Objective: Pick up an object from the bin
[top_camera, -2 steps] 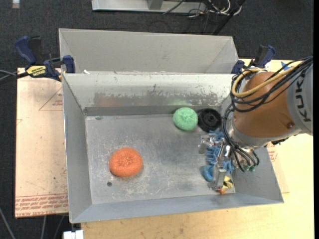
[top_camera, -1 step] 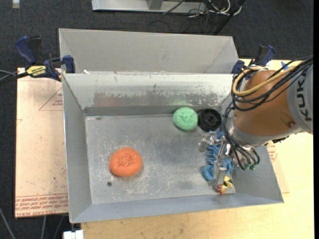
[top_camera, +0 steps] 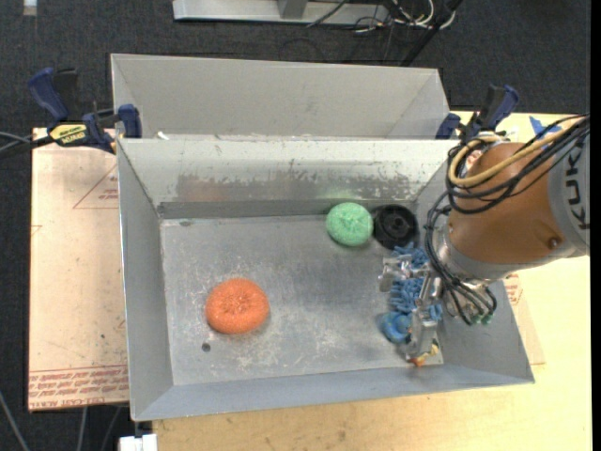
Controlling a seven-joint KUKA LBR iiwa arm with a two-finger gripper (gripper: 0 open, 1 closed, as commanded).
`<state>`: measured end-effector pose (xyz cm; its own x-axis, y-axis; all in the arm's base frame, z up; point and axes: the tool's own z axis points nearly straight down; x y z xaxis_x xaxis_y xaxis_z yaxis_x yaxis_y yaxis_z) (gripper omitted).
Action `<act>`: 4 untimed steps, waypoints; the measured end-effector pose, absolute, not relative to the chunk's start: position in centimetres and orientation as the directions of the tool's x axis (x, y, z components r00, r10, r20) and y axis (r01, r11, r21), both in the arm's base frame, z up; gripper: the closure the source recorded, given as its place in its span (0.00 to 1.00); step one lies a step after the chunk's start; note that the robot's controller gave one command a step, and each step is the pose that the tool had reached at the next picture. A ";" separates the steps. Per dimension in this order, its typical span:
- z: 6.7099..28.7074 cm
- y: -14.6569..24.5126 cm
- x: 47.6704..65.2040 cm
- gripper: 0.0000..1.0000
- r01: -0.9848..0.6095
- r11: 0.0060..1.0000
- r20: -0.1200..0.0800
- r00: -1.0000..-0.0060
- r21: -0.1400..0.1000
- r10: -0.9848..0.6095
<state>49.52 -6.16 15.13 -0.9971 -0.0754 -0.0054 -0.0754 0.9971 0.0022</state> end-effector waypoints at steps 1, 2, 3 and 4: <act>11.1 -9.5 49.8 0.00 -0.249 0.968 -0.001 -0.968 -0.001 -0.249; 7.1 -15.0 51.6 1.00 -0.265 0.964 -0.004 -0.964 0.006 -0.265; 7.1 -15.0 51.6 1.00 -0.266 0.964 -0.005 -0.964 0.006 -0.266; 14.0 -14.2 54.0 1.00 -0.249 0.968 -0.007 -0.968 0.007 -0.249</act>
Offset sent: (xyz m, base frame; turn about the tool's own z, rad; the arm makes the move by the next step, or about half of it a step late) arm 0.0203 -0.0914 -0.0813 -0.1935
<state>54.00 -14.22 14.03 -0.9685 -0.2491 -0.0070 -0.2491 0.9684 0.0067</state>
